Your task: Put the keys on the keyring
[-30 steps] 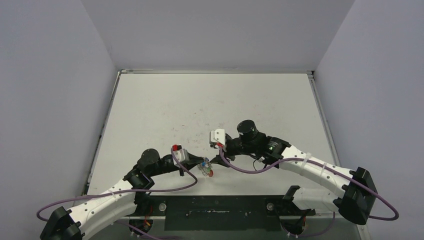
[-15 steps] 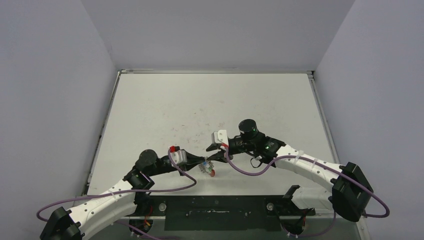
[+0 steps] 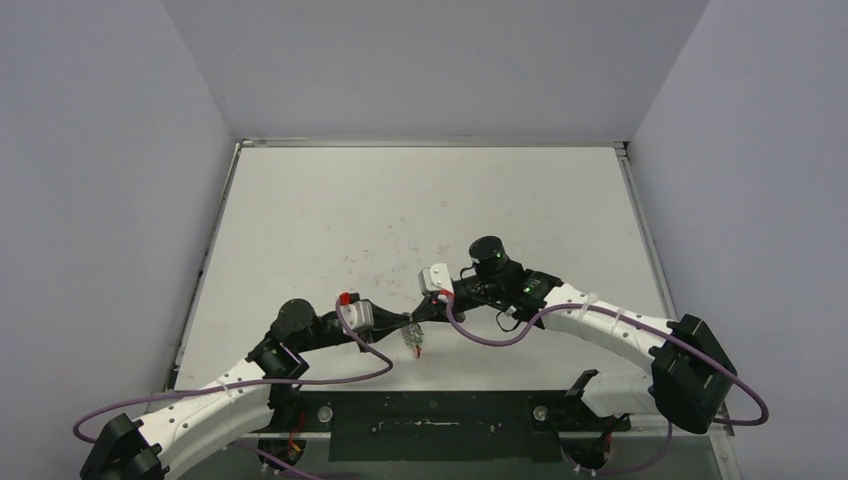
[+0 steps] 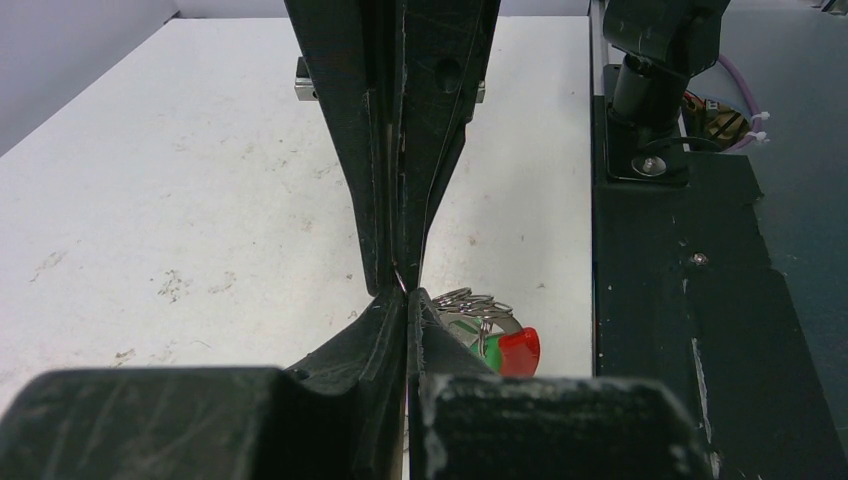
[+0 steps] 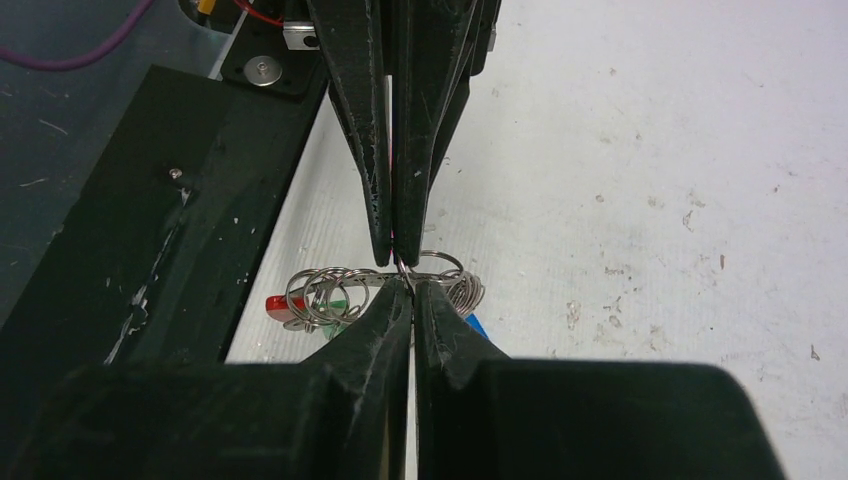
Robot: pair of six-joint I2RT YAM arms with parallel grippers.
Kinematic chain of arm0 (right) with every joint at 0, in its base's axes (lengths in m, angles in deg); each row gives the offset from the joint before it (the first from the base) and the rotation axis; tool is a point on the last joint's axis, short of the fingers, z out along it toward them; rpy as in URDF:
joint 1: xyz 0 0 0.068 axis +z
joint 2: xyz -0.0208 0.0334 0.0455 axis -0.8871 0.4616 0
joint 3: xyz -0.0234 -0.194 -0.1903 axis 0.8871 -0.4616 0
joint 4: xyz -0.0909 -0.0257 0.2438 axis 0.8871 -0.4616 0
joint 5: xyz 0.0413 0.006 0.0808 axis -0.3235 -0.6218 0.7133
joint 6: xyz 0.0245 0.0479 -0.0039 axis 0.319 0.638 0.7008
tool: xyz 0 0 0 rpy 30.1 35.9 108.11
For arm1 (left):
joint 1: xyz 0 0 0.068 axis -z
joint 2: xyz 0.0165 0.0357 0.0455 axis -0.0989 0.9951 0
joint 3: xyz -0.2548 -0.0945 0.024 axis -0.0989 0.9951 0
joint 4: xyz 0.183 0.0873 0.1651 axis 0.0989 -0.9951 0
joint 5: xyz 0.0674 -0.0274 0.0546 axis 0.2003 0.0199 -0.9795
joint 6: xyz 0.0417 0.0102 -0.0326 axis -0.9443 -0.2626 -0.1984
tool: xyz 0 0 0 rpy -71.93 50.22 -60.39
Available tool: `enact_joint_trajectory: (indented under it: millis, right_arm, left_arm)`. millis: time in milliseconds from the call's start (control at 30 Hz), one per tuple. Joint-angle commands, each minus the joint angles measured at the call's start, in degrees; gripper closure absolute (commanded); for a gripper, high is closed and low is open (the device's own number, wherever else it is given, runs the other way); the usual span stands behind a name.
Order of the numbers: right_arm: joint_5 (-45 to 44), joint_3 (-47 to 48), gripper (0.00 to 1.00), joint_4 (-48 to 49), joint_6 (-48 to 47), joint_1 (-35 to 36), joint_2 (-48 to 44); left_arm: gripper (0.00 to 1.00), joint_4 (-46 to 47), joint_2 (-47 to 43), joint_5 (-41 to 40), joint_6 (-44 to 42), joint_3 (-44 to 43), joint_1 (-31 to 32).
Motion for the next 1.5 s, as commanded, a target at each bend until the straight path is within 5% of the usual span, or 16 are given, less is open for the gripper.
enact_joint_trajectory:
  millis: [0, 100, 300, 533, 1100, 1267, 1467]
  right_arm:
    - [1.59, 3.34, 1.0, -1.91, -2.2, -0.57, -0.57]
    - [-0.52, 6.34, 1.0, -8.23, -2.12, -0.53, -0.83]
    - [-15.31, 20.24, 1.0, -33.33, -3.2, 3.77, 3.39]
    - [-29.3, 34.75, 1.0, -51.11, 1.05, 9.64, 12.04]
    - [-28.21, 44.08, 1.0, -55.26, 6.05, 10.44, 19.07]
    - [-28.03, 43.81, 1.0, -54.64, 6.06, 10.74, 18.94]
    - [-27.34, 43.63, 1.0, -53.87, 5.98, 10.91, 18.56]
  left_arm:
    - [1.0, 3.61, -0.99, 0.15, 0.11, -0.84, 0.28]
    - [0.98, -0.67, -2.18, -2.76, -1.07, -1.58, 0.32]
    - [0.78, -10.94, -4.22, -6.33, -5.69, -4.69, 0.27]
    - [0.62, -12.09, -2.47, -7.28, -7.4, -6.42, 0.36]
    - [0.71, -1.68, 1.77, -1.21, -4.48, -4.26, 0.52]
    - [0.85, -0.83, 2.75, -1.95, -4.25, -4.27, 0.6]
    - [0.87, -1.57, 3.85, -2.49, -4.75, -4.33, 0.67]
